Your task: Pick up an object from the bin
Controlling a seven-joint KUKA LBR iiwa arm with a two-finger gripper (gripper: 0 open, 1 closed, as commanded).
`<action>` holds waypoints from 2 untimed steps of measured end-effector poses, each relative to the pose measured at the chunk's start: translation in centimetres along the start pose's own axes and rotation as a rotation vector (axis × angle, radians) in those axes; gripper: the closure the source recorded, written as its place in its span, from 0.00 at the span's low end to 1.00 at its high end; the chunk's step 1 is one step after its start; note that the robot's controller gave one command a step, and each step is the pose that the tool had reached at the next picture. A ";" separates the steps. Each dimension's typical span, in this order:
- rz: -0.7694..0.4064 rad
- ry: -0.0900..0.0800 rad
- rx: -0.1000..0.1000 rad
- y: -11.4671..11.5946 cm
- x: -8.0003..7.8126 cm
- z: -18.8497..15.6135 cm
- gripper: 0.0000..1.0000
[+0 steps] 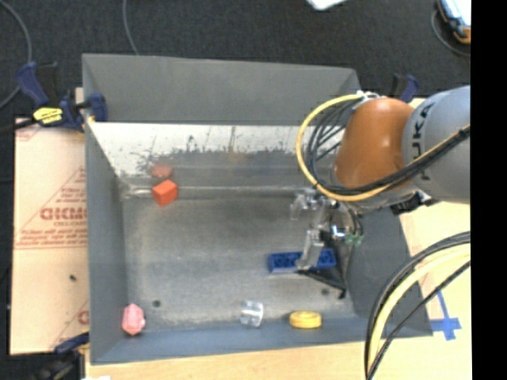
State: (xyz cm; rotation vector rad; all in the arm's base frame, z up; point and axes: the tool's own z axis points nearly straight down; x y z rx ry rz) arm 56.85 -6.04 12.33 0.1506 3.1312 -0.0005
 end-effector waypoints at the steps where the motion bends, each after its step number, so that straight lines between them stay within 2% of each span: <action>1: -0.562 0.001 -0.010 -4.9 -0.2 4.4 1.00; 2: -0.560 -0.011 0.006 -5.5 -0.2 4.9 0.00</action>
Offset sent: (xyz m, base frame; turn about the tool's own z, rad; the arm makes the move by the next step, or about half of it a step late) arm 0.0000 0.0000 0.0000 0.0000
